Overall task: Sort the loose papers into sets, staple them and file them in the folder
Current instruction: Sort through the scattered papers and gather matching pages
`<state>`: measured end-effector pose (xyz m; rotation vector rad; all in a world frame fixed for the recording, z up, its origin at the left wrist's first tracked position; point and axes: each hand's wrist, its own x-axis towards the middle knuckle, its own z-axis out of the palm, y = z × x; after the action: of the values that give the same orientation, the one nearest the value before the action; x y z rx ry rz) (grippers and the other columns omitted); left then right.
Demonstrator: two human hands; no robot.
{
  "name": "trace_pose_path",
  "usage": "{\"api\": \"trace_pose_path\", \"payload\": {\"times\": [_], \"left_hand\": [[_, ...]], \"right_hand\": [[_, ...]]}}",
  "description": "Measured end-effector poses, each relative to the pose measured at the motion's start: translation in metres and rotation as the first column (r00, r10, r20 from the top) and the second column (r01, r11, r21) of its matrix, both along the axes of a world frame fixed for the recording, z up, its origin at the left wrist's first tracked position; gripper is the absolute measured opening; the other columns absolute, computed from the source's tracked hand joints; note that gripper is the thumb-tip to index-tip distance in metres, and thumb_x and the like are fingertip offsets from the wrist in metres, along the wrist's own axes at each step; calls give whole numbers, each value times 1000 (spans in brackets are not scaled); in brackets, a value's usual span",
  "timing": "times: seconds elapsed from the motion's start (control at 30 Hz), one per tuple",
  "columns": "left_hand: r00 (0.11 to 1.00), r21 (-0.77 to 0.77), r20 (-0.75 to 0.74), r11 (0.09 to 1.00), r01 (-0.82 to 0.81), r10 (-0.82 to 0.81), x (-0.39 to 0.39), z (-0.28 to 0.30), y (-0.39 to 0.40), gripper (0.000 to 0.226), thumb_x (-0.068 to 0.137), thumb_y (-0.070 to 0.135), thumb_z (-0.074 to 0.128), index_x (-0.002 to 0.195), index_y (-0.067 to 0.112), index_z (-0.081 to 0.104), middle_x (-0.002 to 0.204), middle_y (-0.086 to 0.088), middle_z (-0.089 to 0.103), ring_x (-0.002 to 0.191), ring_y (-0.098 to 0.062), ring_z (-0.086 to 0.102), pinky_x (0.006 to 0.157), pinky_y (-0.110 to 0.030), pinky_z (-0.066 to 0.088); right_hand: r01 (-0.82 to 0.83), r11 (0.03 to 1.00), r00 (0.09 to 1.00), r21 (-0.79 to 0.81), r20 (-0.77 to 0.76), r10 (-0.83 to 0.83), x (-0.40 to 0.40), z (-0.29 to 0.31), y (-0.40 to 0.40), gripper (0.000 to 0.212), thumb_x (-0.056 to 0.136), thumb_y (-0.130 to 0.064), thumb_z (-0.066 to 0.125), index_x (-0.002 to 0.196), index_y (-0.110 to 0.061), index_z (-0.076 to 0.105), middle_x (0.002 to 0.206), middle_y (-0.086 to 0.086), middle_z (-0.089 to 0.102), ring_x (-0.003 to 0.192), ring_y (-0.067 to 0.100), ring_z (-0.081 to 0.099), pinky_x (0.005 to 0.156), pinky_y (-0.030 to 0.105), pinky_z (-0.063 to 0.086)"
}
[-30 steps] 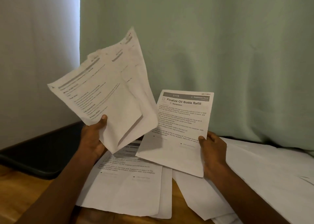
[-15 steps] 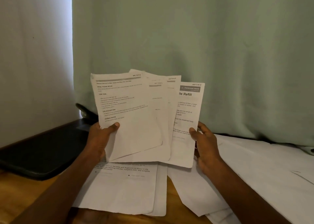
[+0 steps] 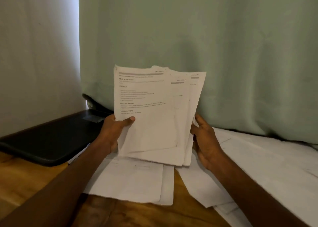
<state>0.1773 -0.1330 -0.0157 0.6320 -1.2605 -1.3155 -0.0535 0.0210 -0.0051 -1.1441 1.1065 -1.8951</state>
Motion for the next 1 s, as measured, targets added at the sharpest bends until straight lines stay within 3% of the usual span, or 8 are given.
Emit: {"api": "trace_pose_path", "payload": {"times": [0.13, 0.27, 0.33, 0.43, 0.5, 0.63, 0.87, 1.0], "left_hand": [[992, 72, -122, 997, -26, 35, 13, 3, -6, 33, 89, 5, 77, 120, 13, 71, 118, -9, 76, 104, -27, 74, 86, -43, 60], [926, 208, -333, 972, -111, 177, 34, 5, -20, 39, 89, 0, 75, 125, 13, 68, 120, -8, 75, 105, -27, 72, 89, -47, 60], [894, 273, -364, 947, -168, 263, 43, 3, -26, 41, 89, 3, 76, 127, 15, 67, 116, -4, 75, 101, -24, 73, 84, -45, 61], [868, 317, -356, 918, -238, 347, 50, 1, -31, 29, 89, 9, 79, 111, 25, 68, 107, 1, 75, 95, -20, 72, 71, -39, 61], [858, 326, -363, 912, -249, 364, 50, 1, -31, 27, 89, 8, 78, 104, 27, 66, 103, 3, 74, 91, -18, 72, 64, -35, 59], [854, 327, -368, 911, -251, 367, 49, 0, -30, 33, 90, 5, 77, 116, 23, 66, 108, 1, 73, 94, -18, 70, 74, -38, 60], [859, 330, -357, 910, -251, 366, 47, -1, -30, 34, 90, 6, 77, 115, 24, 63, 107, 2, 72, 93, -18, 70, 73, -37, 59], [893, 290, -307, 926, -243, 330, 41, 0, -26, 28, 89, 7, 78, 105, 27, 67, 101, 5, 75, 86, -14, 73, 62, -32, 59]], "right_hand": [[5, 998, 1000, 56, -25, -4, 11, 3, 1, 29, 106, -29, 55, 133, -34, 64, 114, -3, 77, 92, 14, 75, 73, 33, 60], [224, 967, 962, 123, -188, -199, 16, -1, 1, 22, 106, -18, 52, 118, -25, 70, 97, -2, 79, 76, 17, 76, 54, 25, 58], [390, 917, 869, 81, -363, -337, 16, -5, 2, 23, 105, -13, 51, 111, -23, 72, 93, -1, 78, 69, 14, 74, 53, 23, 55], [546, 838, 657, -17, -611, -441, 16, -10, 3, 22, 102, -13, 56, 101, -25, 74, 89, -8, 75, 74, 15, 72, 74, 35, 59], [582, 813, 539, -19, -739, -403, 21, -13, 4, 17, 99, -16, 61, 98, -27, 74, 95, -9, 74, 84, 14, 70, 83, 36, 57], [605, 792, 412, 76, -882, -229, 28, -19, 1, 9, 97, -26, 67, 102, -28, 74, 103, -7, 75, 91, 13, 67, 84, 32, 55], [737, 659, 386, 149, -894, -229, 6, -18, 2, 24, 92, -15, 65, 112, -29, 70, 114, 0, 71, 105, 24, 65, 84, 32, 47], [721, 663, 552, 200, -744, -376, -9, -16, -1, 31, 88, -4, 57, 103, -25, 75, 110, 3, 73, 106, 28, 66, 92, 32, 50]]}}
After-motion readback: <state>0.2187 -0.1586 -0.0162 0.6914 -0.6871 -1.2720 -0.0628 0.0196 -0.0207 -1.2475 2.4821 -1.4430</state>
